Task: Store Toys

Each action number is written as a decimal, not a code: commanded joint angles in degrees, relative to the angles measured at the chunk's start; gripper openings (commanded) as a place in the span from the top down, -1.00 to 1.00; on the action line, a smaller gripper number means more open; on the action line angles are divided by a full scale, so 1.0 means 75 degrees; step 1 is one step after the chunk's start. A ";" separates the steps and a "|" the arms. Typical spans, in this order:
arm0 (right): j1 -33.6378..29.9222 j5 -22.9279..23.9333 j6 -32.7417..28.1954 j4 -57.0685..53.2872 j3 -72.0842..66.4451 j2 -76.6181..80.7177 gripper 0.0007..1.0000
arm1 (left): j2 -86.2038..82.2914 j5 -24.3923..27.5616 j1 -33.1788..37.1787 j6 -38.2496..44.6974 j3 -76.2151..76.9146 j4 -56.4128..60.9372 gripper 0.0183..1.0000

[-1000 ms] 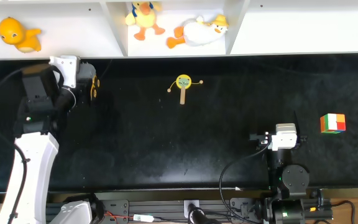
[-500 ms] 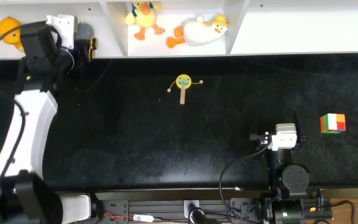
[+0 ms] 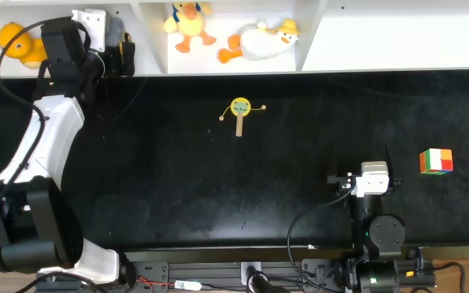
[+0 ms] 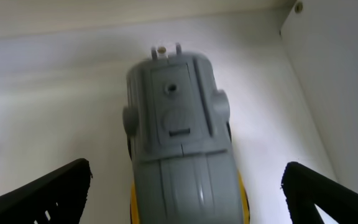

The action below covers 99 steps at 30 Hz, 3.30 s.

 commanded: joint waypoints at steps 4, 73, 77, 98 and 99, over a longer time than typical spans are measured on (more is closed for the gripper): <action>0.0009 -0.0032 -0.0029 0.0038 -0.0105 -0.0050 -0.99 | -0.1553 -0.0833 -0.0026 0.0026 -0.0606 -0.1294 -1.00; 0.2483 0.0434 0.2110 -0.3200 0.4470 0.5732 -0.99 | -1.3178 -0.0979 -0.0326 -0.0428 -0.9320 0.0571 -1.00; 0.4348 0.2215 0.4581 -0.4674 0.5980 0.8102 -0.99 | -1.3178 -0.0979 -0.0326 -0.0428 -0.9320 0.0571 -1.00; 0.5219 0.1623 0.6461 -0.5447 1.0194 1.4437 -0.98 | -1.3178 -0.0979 -0.0326 -0.0428 -0.9320 0.0571 -1.00; 0.5167 0.1515 0.6502 -0.5444 1.0200 1.4501 -0.95 | -1.3178 -0.0979 -0.0326 -0.0428 -0.9320 0.0571 -1.00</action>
